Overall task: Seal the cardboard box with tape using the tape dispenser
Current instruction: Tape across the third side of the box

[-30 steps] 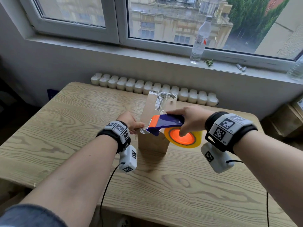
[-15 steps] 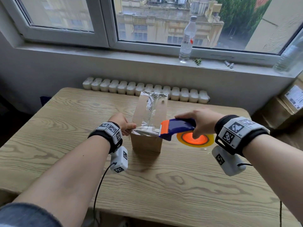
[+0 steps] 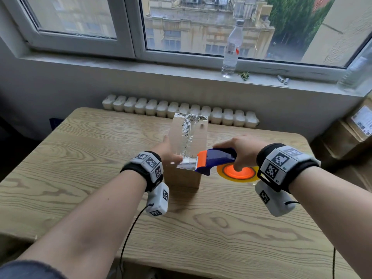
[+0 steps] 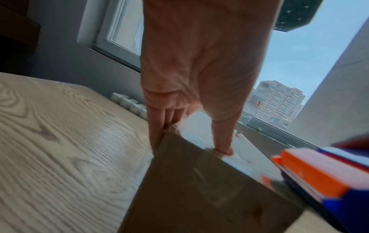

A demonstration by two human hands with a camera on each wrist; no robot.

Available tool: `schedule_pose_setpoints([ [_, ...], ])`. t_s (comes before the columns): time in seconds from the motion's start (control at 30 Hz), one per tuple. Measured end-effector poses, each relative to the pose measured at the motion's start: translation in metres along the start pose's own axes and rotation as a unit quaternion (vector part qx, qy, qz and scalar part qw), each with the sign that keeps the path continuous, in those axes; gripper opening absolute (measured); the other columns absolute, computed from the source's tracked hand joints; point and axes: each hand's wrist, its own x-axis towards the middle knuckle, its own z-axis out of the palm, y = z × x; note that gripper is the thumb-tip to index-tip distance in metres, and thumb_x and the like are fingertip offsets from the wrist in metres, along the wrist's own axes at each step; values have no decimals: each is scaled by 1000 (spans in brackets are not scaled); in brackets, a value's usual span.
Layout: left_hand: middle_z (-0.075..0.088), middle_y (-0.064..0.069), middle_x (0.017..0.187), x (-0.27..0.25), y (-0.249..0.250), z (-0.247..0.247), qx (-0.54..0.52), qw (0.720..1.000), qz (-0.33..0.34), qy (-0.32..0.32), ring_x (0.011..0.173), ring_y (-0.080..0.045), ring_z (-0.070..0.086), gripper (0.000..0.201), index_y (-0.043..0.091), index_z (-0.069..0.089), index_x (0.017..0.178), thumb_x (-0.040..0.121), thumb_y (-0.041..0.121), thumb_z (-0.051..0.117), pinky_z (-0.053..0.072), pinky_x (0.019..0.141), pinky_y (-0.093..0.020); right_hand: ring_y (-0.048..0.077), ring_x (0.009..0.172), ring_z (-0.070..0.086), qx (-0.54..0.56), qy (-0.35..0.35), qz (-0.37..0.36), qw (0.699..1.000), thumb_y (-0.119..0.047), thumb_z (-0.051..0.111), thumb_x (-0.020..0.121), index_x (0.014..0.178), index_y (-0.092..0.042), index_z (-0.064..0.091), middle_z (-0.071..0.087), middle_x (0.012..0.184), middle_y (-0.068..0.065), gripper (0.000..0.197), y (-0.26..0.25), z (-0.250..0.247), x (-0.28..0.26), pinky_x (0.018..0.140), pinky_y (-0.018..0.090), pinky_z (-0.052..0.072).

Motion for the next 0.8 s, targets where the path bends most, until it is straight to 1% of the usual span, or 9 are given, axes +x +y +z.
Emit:
schedule_pose_setpoints([
  [0.03,51,-16,139,0,3,6,14,1000,-12,-10,119,-30,57,105,12,-4,152,82,39,70,47,99,-38,19,90,54,5,0,1,1000,-4,69,62,135,-42,46,63,102,-8,85,0,0,1,68,28,45],
  [0.07,41,-18,147,1,6,12,29,999,-28,-12,127,-30,50,115,13,-17,151,81,46,68,42,104,-37,19,90,54,10,-1,2,1000,-3,68,63,135,-42,46,63,102,-8,85,0,0,1,67,28,43],
  [0.1,33,-19,152,3,8,16,36,998,-41,-10,133,-31,44,121,14,-25,148,79,51,67,38,108,-38,19,90,54,12,0,3,1000,-3,68,63,135,-42,46,63,104,-7,85,1,0,1,67,28,42],
  [0.2,9,-24,158,6,11,20,23,997,-77,-18,144,-35,24,127,18,-31,146,76,56,68,27,116,-46,20,91,54,12,0,7,1000,-4,67,64,135,-43,45,64,107,-7,85,4,0,2,66,30,46],
  [0.3,-21,-17,158,5,9,22,21,996,-83,-28,148,-36,3,128,25,-33,144,72,63,66,13,119,-49,20,90,54,10,1,10,1000,-6,68,63,136,-45,44,64,107,-7,86,5,3,2,70,33,50],
  [0.33,-27,-14,156,5,8,24,34,996,-77,-24,148,-38,-2,126,27,-32,144,72,68,63,10,118,-50,20,90,54,15,2,11,1000,-6,68,63,136,-45,43,64,108,-7,87,6,4,2,73,33,51],
  [0.43,-30,-10,156,6,6,28,63,996,-66,-20,146,-40,-11,121,30,-28,146,71,75,55,4,118,-51,21,93,56,26,5,12,1000,-5,69,62,137,-45,42,65,110,-7,89,9,6,3,76,34,52],
  [0.67,-22,-10,158,12,3,33,72,995,-70,18,147,-41,-6,120,33,-23,147,68,77,56,5,120,-49,20,93,57,60,13,6,998,-5,69,61,138,-44,42,65,112,-5,90,22,13,0,79,35,53],
  [0.8,-19,-9,159,15,0,34,79,994,-69,29,148,-36,-8,123,34,-23,148,64,80,55,4,121,-47,15,89,51,82,26,6,996,-4,69,63,140,-43,39,60,108,-9,91,29,23,-5,74,30,47],
])
